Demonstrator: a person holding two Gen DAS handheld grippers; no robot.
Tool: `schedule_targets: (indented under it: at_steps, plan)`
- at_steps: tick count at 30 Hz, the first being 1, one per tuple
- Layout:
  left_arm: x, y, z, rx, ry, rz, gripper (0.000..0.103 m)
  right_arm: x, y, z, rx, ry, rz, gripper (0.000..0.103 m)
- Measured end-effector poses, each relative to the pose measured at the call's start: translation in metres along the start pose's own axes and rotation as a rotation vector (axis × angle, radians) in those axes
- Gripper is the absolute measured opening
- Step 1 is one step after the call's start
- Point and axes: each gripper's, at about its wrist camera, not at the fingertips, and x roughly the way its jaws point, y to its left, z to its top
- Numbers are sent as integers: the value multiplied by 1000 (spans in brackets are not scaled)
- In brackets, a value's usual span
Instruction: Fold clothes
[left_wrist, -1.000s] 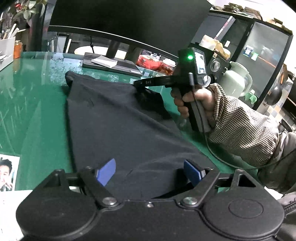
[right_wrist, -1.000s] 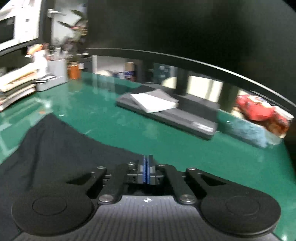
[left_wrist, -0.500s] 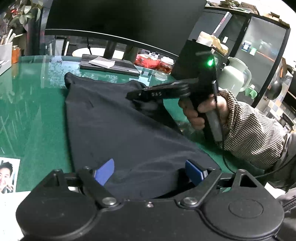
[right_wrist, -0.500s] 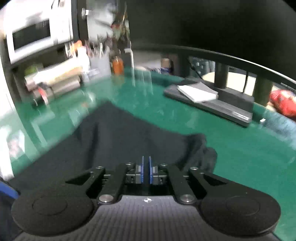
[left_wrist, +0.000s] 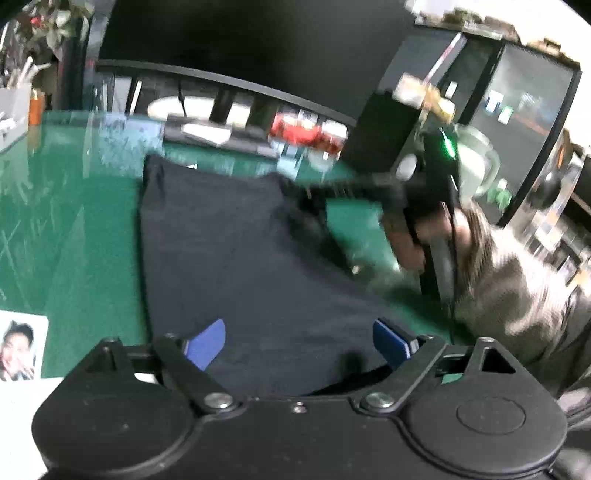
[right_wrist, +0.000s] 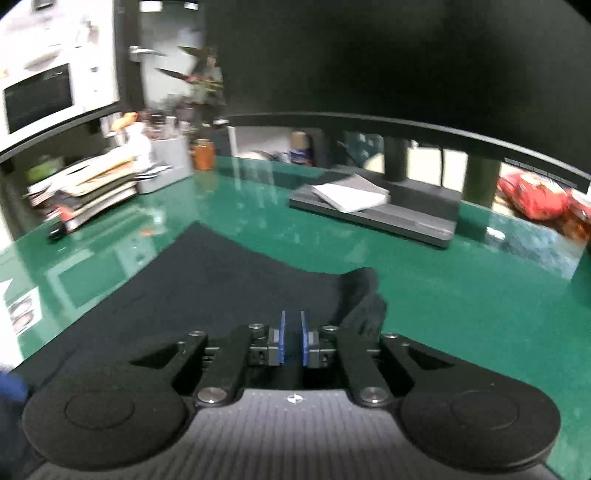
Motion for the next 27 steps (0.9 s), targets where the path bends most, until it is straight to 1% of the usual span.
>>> schedule_targets:
  at_steps: [1,3,4,6,8,9,12,14,16,17,18,20,21,22,23,25,27]
  plan:
    - [0,1,2,0,-10,10,93,-4,2,-3,-2,11,20,14]
    - [10,1,3,17,13,35,93,-14,9,-12,-16,42,56,14]
    - [14,0,2,25,26,39,93,-17,13,-18,-41,60,58,14]
    - [24,-2,-1,44,66,55,93,-20,17,-24,-74,62,36,14]
    - [27,-5,-4,63,84,67,93,-24,20,-29,-106,62,14,13]
    - [27,-7,-6,84,88,74,93,-23,18,-28,-98,63,5,13]
    - [23,-10,-11,101,100,71,94,-22,11,-27,-65,64,-22,13]
    - [20,-12,-13,117,106,78,94,-22,14,-28,-85,65,-37,13]
    - [17,-11,-13,114,107,82,94,-28,19,-28,-78,60,-52,16]
    - [13,-9,-12,101,97,85,94,-35,21,-28,-63,49,-34,17]
    - [8,-5,-8,78,67,94,96,-42,23,-28,-54,37,-8,17]
    - [3,1,-1,48,22,113,102,-65,33,-30,-54,0,100,21]
    - [2,5,6,28,-12,130,102,-74,39,-33,-69,-12,151,27]
    - [2,6,8,27,-17,134,102,-76,41,-33,-77,-14,164,29]
    - [6,9,19,40,-30,153,102,-84,50,-37,-106,-18,199,29]
    - [16,7,31,78,-29,161,102,-91,72,-49,-178,0,254,29]
    - [27,4,43,115,-23,157,102,-86,84,-60,-207,76,286,29]
